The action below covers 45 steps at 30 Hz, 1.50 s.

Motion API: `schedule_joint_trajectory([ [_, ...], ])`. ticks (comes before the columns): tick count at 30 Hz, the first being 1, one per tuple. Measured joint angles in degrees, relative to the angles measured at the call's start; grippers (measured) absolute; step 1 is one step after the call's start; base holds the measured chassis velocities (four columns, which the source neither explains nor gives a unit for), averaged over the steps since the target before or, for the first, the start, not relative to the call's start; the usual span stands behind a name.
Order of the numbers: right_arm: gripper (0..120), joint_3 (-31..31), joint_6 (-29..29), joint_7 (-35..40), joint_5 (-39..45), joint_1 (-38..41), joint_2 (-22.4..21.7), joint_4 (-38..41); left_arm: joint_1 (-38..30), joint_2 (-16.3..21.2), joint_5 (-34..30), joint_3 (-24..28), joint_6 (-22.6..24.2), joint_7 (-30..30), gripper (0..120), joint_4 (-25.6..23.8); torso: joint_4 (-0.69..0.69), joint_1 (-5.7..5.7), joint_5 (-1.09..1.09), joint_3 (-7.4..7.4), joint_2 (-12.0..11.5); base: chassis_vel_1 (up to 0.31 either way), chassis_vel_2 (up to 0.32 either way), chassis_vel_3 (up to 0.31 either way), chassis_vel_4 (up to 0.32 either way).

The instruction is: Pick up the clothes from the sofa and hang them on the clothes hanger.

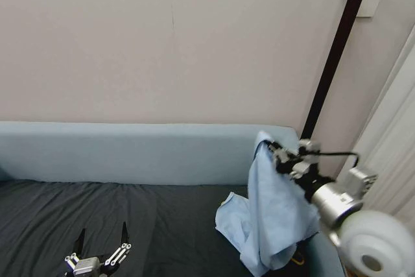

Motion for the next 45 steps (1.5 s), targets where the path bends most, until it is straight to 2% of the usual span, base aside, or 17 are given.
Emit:
schedule_joint_trajectory([
  [2, 0, -4.9, 1.1, 0.0, -1.5, 3.1, 3.9, -5.9, -0.4, 1.6, -4.0, -0.4, 2.0, 1.4, 100, 0.0, 0.0, 0.0, -0.02, 0.0, 0.0, 0.0, 0.0, 0.0, 0.0],
  [5, 0, -10.3, 1.3, 2.0, -1.9, 6.7, 9.2, -12.3, -0.6, 3.7, -6.0, -1.2, 3.3, 3.2, 100, 0.2, -0.02, 0.01, -0.01, 0.0, 0.0, 0.0, 0.0, 0.0, 0.0],
  [6, 0, -10.3, 1.3, 2.0, -1.9, 6.7, 9.2, -12.3, -0.6, 3.7, -6.0, -1.2, 3.3, 3.2, 100, 0.2, -0.02, 0.01, -0.01, 0.0, 0.0, 0.0, 0.0, 0.0, 0.0],
  [11, 0, -17.4, 1.7, 3.3, -4.2, 9.6, 16.2, -22.9, -0.2, 7.2, -8.8, -1.8, 5.7, 4.9, 100, 0.2, -0.02, 0.01, -0.02, 0.0, 0.0, 0.0, 0.0, 0.0, 0.0],
  [12, 0, -17.4, 1.7, 3.3, -4.2, 9.6, 16.2, -22.9, -0.2, 7.2, -8.8, -1.8, 5.7, 4.9, 100, 0.2, -0.02, 0.01, -0.02, 0.0, 0.0, 0.0, 0.0, 0.0, 0.0],
  [16, 0, -22.8, 6.2, 0.6, -8.3, 10.4, 21.1, -32.0, -0.1, 8.7, -12.7, -2.0, 6.2, 6.6, 100, 1.2, -0.02, 0.01, -0.02, 0.0, 0.0, 0.0, 0.0, 0.0, 0.0],
  [21, 0, -25.9, 10.0, -1.1, -11.2, 10.5, 24.6, -38.4, 0.2, 8.8, -12.0, -2.1, 5.6, 7.2, 100, 2.4, -0.02, 0.01, -0.01, 0.0, 0.0, 0.0, 0.0, 0.0, 0.0],
  [26, 1, -28.5, 10.6, 0.4, -12.7, 9.6, 28.3, -42.7, 0.1, 8.6, -10.6, -1.8, 5.3, 7.1, 100, 3.7, -0.03, 0.01, -0.01, 0.0, 0.0, 0.0, 0.0, 0.0, 0.0],
  [27, 1, -28.5, 10.6, 0.4, -12.7, 9.6, 28.3, -42.7, 0.1, 8.6, -10.6, -1.8, 5.3, 7.1, 100, 3.7, -0.03, 0.01, -0.01, 0.0, 0.0, 0.0, 0.0, 0.0, 0.0],
  [31, 20, -30.7, 9.8, 1.6, -14.3, 7.6, 29.6, -42.8, -0.4, 8.7, -9.3, -1.4, 5.1, 6.8, 100, 5.1, -0.03, 0.01, -0.02, 0.0, 0.0, 0.0, 0.0, 0.0, 0.0],
  [33, 23, -31.1, 9.8, 1.3, -14.3, 7.1, 29.3, -41.8, -0.5, 8.7, -9.2, -1.2, 5.1, 6.7, 100, 5.4, -0.03, 0.01, 0.0, 0.0, 0.0, 0.0, 0.0, 0.0, 0.0],
  [37, 41, -32.9, 11.1, -4.5, -16.4, 4.6, 25.4, -35.1, -2.0, 8.7, -9.5, 0.3, 5.1, 6.8, 100, 8.1, -0.02, 0.0, 0.0, 0.0, 0.0, 0.0, 0.0, 0.0, 0.0],
  [38, 41, -32.9, 11.1, -4.5, -16.4, 4.6, 25.4, -35.1, -2.0, 8.7, -9.5, 0.3, 5.1, 6.8, 100, 8.1, -0.02, 0.0, 0.0, 0.0, 0.0, 0.0, 0.0, 0.0, 0.0],
  [42, 59, -32.8, 12.6, -8.3, -23.0, 2.8, 22.4, -33.8, -3.8, 8.5, -9.5, 1.6, 5.1, 7.8, 100, 11.6, -0.04, 0.0, 0.0, -0.01, 0.0, 0.0, 0.0, 0.0, 0.0],
  [43, 59, -32.8, 12.6, -8.3, -23.0, 2.8, 22.4, -33.8, -3.8, 8.5, -9.5, 1.6, 5.1, 7.8, 100, 11.6, -0.04, 0.0, 0.0, -0.01, 0.0, 0.0, 0.0, 0.0, 0.0],
  [45, 68, -32.4, 12.7, -8.2, -24.6, 2.2, 22.1, -34.3, -4.3, 8.4, -9.4, 2.1, 5.0, 8.3, 100, 13.0, -0.03, 0.0, 0.0, 0.0, 0.0, 0.0, 0.0, 0.0, 0.0],
])
